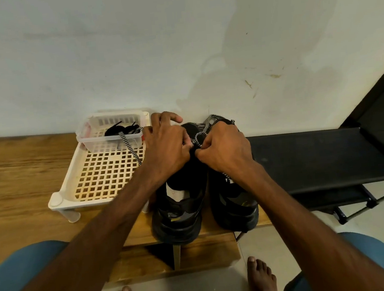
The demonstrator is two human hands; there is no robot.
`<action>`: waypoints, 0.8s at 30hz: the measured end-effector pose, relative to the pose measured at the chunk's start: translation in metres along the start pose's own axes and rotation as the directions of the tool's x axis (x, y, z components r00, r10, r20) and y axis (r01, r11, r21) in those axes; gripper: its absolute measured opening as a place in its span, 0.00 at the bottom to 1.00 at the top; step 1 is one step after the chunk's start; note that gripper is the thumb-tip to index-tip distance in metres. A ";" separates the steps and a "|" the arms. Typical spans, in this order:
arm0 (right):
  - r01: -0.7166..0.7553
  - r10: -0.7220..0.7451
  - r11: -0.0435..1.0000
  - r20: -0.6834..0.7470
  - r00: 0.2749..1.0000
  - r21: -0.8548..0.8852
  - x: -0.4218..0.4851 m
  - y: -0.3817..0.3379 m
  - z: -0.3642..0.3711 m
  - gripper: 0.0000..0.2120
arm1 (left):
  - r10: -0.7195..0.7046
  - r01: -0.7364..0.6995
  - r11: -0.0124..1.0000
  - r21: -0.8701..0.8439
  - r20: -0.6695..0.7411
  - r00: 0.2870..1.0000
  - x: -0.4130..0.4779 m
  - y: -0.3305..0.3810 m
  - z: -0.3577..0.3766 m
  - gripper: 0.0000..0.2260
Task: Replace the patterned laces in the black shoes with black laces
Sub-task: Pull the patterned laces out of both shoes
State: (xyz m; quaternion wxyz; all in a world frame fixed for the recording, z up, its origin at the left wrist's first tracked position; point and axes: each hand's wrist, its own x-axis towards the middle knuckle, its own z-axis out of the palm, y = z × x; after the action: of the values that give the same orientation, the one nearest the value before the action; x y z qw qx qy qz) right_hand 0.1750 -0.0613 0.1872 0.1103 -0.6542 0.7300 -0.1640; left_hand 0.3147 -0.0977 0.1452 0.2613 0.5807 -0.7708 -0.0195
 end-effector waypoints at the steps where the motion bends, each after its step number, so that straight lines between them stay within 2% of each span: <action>1: -0.012 0.012 1.000 -0.006 1.000 -0.007 0.000 0.000 0.000 0.08 | -0.038 0.037 0.998 -0.041 -0.025 0.999 0.000 -0.002 -0.001 0.01; 4: -0.028 0.028 0.999 -0.020 0.999 -0.016 0.001 -0.001 0.002 0.10 | -0.171 0.140 0.977 -0.159 -0.203 0.964 0.004 -0.003 -0.007 0.01; 6: -0.027 0.027 0.999 -0.015 1.000 -0.020 0.001 -0.002 0.003 0.10 | -0.306 0.206 0.930 -0.304 -0.331 0.893 0.011 -0.008 -0.012 0.03; 8: -0.025 0.025 0.999 -0.016 1.000 -0.020 0.000 -0.001 0.002 0.10 | -0.439 0.261 0.848 -0.462 -0.336 0.833 0.016 -0.018 -0.014 0.07; 10: -0.026 0.026 1.000 -0.023 0.999 -0.014 0.000 -0.001 0.002 0.09 | -0.485 0.315 0.807 -0.499 -0.255 0.836 0.017 -0.026 -0.011 0.08; 12: -0.023 0.023 1.000 -0.022 0.999 -0.005 -0.001 -0.001 0.001 0.09 | -0.467 0.356 0.830 -0.429 -0.187 0.864 0.014 -0.024 -0.010 0.12; 13: -0.022 0.022 1.000 -0.021 1.000 -0.001 -0.002 -0.001 0.001 0.08 | -0.424 0.331 0.859 -0.390 -0.181 0.887 0.011 -0.020 -0.011 0.16; 15: -0.025 0.025 1.000 -0.022 0.999 0.004 -0.002 0.000 0.000 0.08 | -0.253 0.186 0.931 -0.313 -0.188 0.949 0.008 -0.010 -0.012 0.19; 18: -0.019 0.020 1.000 -0.016 1.000 0.014 -0.003 0.001 -0.001 0.09 | -0.051 0.044 0.988 -0.150 -0.040 0.998 0.001 0.005 -0.008 0.13; 20: -0.006 0.006 1.000 -0.008 1.000 0.029 -0.003 0.002 -0.002 0.12 | -0.027 0.028 0.999 -0.036 0.039 0.999 -0.005 0.010 -0.002 0.11; 24: 0.006 -0.006 1.000 0.000 1.000 0.025 -0.002 0.001 -0.001 0.10 | -0.025 0.025 1.000 0.016 -0.006 1.000 -0.007 0.009 0.000 0.07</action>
State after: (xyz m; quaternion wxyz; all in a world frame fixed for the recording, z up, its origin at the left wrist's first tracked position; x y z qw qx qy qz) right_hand 0.1737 -0.0586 0.1879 0.1178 -0.6549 0.7261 -0.1735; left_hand 0.3079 -0.0887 0.1452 0.2586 0.5925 -0.7628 -0.0147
